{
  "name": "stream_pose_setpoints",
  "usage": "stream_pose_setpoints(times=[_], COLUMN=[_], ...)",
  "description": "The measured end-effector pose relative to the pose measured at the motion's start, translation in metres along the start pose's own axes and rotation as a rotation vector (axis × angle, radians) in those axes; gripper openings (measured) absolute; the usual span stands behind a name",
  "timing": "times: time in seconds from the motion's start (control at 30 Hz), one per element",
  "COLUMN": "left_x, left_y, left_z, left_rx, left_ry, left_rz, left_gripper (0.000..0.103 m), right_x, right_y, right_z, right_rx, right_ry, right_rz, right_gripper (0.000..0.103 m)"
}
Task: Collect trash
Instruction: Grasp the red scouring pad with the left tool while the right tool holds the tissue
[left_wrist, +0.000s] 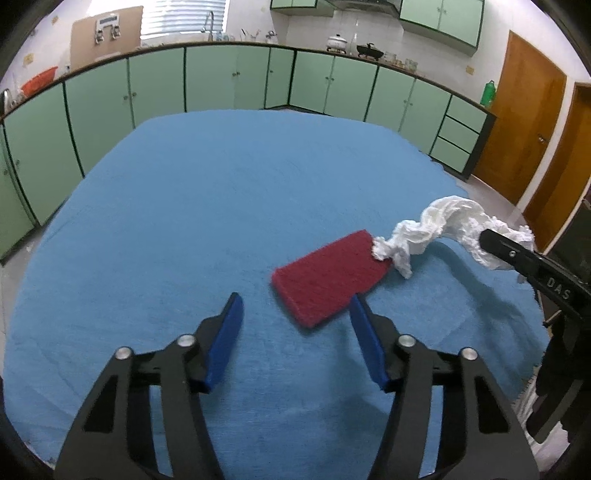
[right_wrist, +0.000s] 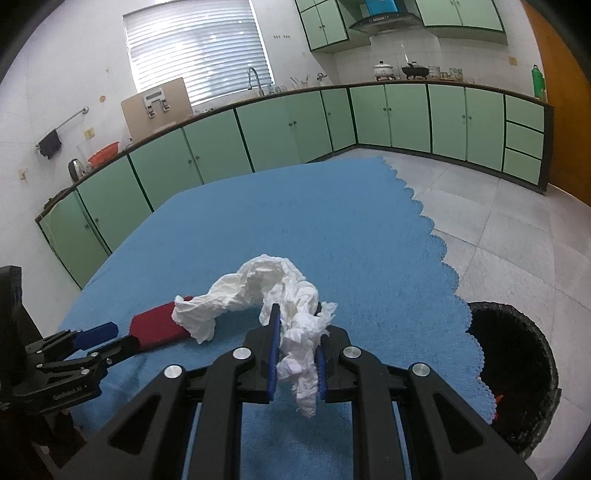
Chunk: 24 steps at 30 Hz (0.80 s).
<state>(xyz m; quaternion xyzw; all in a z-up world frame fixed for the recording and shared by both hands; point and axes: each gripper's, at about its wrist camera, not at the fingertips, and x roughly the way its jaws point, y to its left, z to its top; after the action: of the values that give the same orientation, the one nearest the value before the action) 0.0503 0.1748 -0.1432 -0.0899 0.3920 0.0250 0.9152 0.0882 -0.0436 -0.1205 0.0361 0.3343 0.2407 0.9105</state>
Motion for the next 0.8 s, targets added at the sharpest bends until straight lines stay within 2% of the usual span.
stream_pose_setpoints(times=[0.03,0.13,0.43,0.5,0.53,0.6,0.8], left_x=[0.002,0.006,0.007,0.007,0.006,0.005,0.023], left_y=[-0.001,-0.006,-0.021,-0.022,-0.022,-0.019,-0.022], left_z=[0.001,0.001,-0.002,-0.002,-0.001,0.000,0.017], left_rx=[-0.006,-0.018,-0.007,0.004,0.011,0.014,0.060], left_ry=[0.009,0.028,0.044,0.039,0.031,0.015,0.034], left_rz=[-0.017,-0.059,-0.129,-0.118,-0.090,-0.054,-0.054], left_gripper=[0.044,0.037,0.038,0.044,0.053,0.063,0.070], right_x=[0.000,0.000,-0.001,-0.001,-0.001,-0.002,-0.002], right_y=[0.000,0.001,0.005,0.006,0.004,0.003,0.003], right_z=[0.000,0.001,-0.001,-0.002,-0.003,-0.004,-0.005], right_rx=[0.000,0.004,0.012,0.016,0.016,0.016,0.019], right_ry=[0.000,0.002,0.004,0.007,0.006,0.005,0.007], right_rz=[-0.002,-0.007,-0.019,-0.019,-0.019,-0.019,-0.019], right_gripper=[0.016,0.016,0.016,0.016,0.016,0.016,0.016])
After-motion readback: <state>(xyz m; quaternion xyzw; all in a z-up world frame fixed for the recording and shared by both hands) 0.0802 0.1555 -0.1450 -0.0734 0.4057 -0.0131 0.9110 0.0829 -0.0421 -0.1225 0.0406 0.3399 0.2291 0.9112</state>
